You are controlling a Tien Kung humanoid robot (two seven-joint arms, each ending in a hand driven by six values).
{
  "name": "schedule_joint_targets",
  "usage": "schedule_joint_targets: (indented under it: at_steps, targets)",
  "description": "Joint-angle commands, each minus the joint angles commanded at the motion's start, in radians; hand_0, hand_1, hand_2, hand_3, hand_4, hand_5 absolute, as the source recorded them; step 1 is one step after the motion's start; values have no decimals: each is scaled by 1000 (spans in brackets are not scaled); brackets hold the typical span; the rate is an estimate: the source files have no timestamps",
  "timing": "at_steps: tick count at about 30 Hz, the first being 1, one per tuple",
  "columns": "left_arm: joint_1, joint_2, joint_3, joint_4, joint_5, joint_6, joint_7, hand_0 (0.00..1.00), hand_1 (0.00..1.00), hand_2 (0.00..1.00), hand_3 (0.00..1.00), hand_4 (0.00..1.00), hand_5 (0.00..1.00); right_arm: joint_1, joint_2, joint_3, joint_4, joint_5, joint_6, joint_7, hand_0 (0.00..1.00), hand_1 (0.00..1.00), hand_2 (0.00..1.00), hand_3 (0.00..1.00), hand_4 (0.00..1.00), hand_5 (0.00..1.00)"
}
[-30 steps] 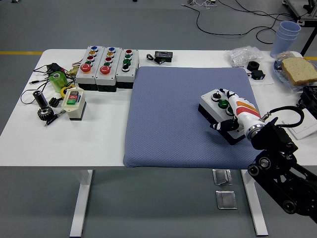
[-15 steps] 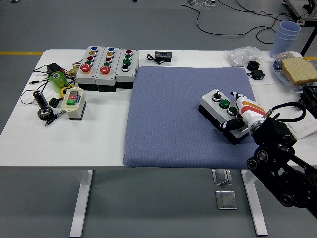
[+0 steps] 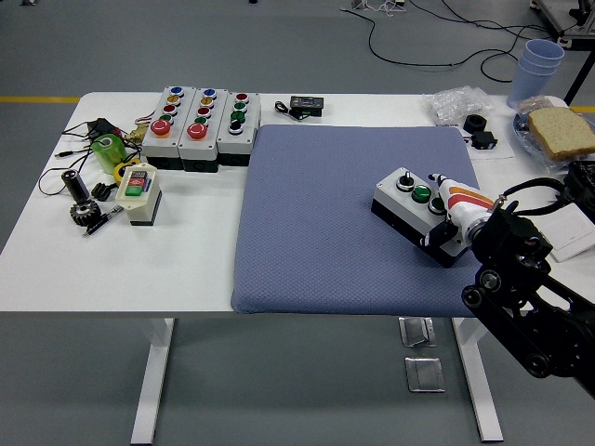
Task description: Pick up the button,place it on the desk,press the button,press the button
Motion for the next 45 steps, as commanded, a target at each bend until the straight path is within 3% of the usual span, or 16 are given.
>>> schedule_joint_targets:
  at_steps: [1, 2, 7, 8, 13, 19, 20, 21, 25, 26, 31, 32, 37, 38, 41, 45]
  targets:
    - [0, 0, 0, 0, 0, 0, 0, 646, 606, 601, 565, 308, 855, 2, 0, -2, -1, -4, 0, 0, 458, 479, 705, 920, 972, 32]
    - [0, 0, 0, 0, 0, 0, 0, 646, 606, 601, 565, 308, 854, 4, 0, -4, -3, -12, 4, 0, 375, 408, 633, 860, 966, 40]
    - [0, 0, -1, 0, 0, -1, 0, 646, 606, 601, 565, 308, 854, 8, 0, -7, -11, -28, 22, 0, 375, 408, 633, 860, 966, 40]
    - [0, 0, -1, 0, 1, -1, 0, 646, 606, 599, 565, 310, 854, 9, -1, -8, -13, -31, 29, 0, 284, 335, 552, 782, 960, 36]
    - [0, 0, -2, 0, 3, -2, 0, 646, 606, 599, 565, 310, 854, 12, -5, -12, -21, -41, 46, 0, 284, 335, 552, 782, 960, 36]
    - [-1, 1, 0, 0, -1, -1, -1, 646, 606, 599, 564, 310, 854, 7, -15, -11, -41, -46, 42, 0, 214, 258, 496, 718, 935, 19]
    - [-1, 1, 1, 0, -1, -1, -1, 646, 605, 599, 564, 310, 854, 6, -16, -11, -42, -45, 42, 0, 154, 211, 440, 642, 917, 13]
    - [-1, 1, -1, 0, 0, -1, -1, 646, 605, 599, 564, 310, 854, 6, -19, -11, -41, -45, 40, 0, 154, 211, 440, 642, 917, 13]
    - [-2, 0, 0, 0, 1, -2, -1, 646, 605, 599, 564, 310, 854, 7, -26, -12, -37, -32, 10, 0, 154, 211, 440, 642, 917, 13]
    - [-2, 0, 0, 0, 1, -2, -1, 646, 604, 599, 562, 310, 854, 7, -28, -12, -35, -28, -4, 0, 111, 138, 393, 525, 780, 77]
    - [-2, 0, -2, 0, 3, -2, -1, 646, 604, 599, 562, 310, 854, 6, -40, -12, -24, -16, -75, 0, 111, 138, 393, 525, 780, 77]
    - [-2, 1, -2, 0, 3, -2, -1, 646, 605, 600, 563, 310, 853, 6, -44, -12, -18, -12, -89, 0, 88, 87, 355, 490, 691, 108]
    - [-2, 1, -2, 0, 2, -2, -1, 646, 605, 600, 563, 310, 853, 3, -63, -19, 9, -14, -112, 0, 88, 87, 355, 490, 691, 108]
    - [-2, 1, -3, 0, 2, -2, -1, 646, 605, 600, 562, 311, 853, 2, -68, -23, 16, -14, -113, 0, 64, 27, 323, 482, 645, 142]
    - [-2, 0, -5, 0, 5, -2, -1, 646, 605, 600, 562, 311, 853, 3, -86, -35, 37, -4, -92, 0, 64, 27, 323, 482, 645, 142]
    - [0, 0, -6, 0, 7, -2, -2, 646, 605, 601, 561, 311, 852, 13, -121, -69, 73, -18, -46, 107, 69, 20, 306, 473, 609, 139]
